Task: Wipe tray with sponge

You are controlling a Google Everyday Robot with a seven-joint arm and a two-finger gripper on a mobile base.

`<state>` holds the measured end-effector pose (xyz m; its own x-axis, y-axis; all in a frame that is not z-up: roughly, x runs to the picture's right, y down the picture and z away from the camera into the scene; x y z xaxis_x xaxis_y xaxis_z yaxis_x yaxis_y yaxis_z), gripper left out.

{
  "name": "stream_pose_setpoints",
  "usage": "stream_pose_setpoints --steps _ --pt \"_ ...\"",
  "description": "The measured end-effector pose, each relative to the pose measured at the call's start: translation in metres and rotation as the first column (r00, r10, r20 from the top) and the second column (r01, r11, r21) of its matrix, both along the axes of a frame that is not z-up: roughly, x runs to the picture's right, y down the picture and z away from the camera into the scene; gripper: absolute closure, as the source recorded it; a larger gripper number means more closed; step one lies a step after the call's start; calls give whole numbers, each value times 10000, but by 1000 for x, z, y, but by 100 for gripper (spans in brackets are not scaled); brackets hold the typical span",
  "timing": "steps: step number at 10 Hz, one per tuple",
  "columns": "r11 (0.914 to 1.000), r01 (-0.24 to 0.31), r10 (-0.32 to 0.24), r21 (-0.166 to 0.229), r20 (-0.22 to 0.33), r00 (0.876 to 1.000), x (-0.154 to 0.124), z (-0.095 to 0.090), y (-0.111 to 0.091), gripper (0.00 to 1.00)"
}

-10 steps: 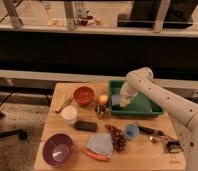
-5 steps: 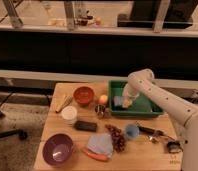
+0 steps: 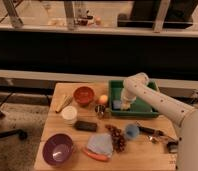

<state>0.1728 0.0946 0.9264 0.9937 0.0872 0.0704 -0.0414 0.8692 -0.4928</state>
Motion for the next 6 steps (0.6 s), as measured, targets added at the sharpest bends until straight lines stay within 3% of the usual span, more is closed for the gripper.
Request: stream_pose_setpoints --steps 4,6 --pt "9998 114 -115 177 50 9999 -26 4 -12 94" --pt "9996 40 -37 267 -111 9999 -21 6 -22 94"
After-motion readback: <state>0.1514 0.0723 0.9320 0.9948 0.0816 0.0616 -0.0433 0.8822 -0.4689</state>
